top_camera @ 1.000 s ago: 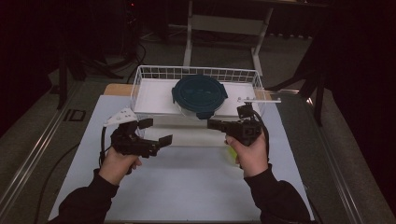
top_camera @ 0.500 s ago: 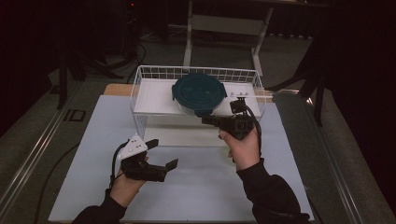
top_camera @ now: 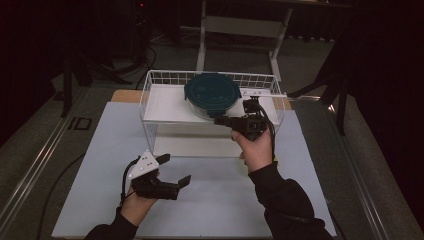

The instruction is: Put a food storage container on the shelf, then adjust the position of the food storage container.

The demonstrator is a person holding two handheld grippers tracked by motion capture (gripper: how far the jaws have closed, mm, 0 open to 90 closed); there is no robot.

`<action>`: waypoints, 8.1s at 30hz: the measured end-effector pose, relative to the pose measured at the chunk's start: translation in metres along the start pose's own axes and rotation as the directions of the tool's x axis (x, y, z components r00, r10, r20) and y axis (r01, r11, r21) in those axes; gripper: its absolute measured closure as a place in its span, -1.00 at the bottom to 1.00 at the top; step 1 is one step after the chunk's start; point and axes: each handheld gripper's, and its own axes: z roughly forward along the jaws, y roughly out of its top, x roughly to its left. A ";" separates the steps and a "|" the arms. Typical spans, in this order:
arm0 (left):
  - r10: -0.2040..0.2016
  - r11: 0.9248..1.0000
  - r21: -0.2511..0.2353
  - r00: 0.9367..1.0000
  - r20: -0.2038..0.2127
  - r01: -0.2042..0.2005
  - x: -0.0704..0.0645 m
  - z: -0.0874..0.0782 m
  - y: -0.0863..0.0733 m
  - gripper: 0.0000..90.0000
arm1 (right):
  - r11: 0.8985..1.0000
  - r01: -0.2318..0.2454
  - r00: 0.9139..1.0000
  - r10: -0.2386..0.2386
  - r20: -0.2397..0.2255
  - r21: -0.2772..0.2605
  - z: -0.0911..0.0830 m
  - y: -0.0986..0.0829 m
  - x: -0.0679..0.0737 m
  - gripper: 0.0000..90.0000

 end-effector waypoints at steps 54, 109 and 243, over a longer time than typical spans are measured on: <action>0.072 0.996 -0.050 0.993 0.094 -0.068 -0.005 -0.016 -0.025 -0.97 | 0.978 0.194 0.977 -0.187 0.099 -0.074 -0.116 -0.138 -0.111 -0.12; 0.077 0.996 -0.060 0.992 0.104 -0.071 -0.005 -0.016 -0.026 -0.97 | 0.989 0.086 0.961 -0.113 0.251 0.116 -0.048 -0.167 -0.198 1.00; 0.090 0.995 -0.056 0.991 0.102 -0.085 -0.006 -0.017 -0.027 -0.97 | 0.922 0.269 0.962 -0.247 -0.113 0.278 0.055 -0.178 -0.100 1.00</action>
